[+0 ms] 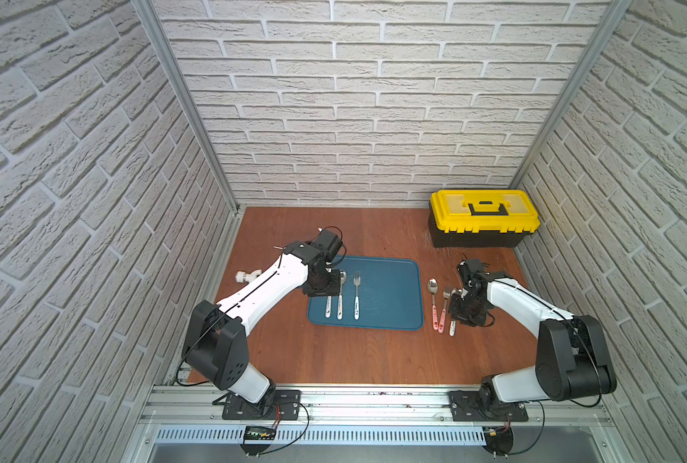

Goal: Set the spoon and fork side by side
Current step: Pick up the spoon from the center of the board.

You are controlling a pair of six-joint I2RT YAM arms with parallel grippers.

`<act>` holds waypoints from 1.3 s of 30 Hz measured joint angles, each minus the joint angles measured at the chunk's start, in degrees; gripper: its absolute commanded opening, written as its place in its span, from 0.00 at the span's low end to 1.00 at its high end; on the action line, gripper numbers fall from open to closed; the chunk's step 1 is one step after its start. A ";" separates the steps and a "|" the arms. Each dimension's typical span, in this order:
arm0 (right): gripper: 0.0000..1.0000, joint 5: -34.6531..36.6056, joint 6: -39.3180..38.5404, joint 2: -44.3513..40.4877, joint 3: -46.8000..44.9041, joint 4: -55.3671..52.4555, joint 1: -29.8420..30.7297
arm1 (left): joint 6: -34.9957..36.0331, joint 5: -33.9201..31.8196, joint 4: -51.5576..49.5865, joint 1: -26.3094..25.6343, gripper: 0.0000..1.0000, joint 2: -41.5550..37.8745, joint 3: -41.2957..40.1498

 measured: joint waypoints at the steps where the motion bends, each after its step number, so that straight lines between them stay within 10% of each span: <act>1: 0.32 -0.07 0.00 0.20 -0.24 0.09 0.07 | 0.00 0.17 0.15 0.00 0.48 0.00 -0.13; 39: 0.12 5.90 -0.33 -3.80 0.44 -2.34 5.03 | -0.63 0.74 2.21 0.00 0.47 -1.70 -2.86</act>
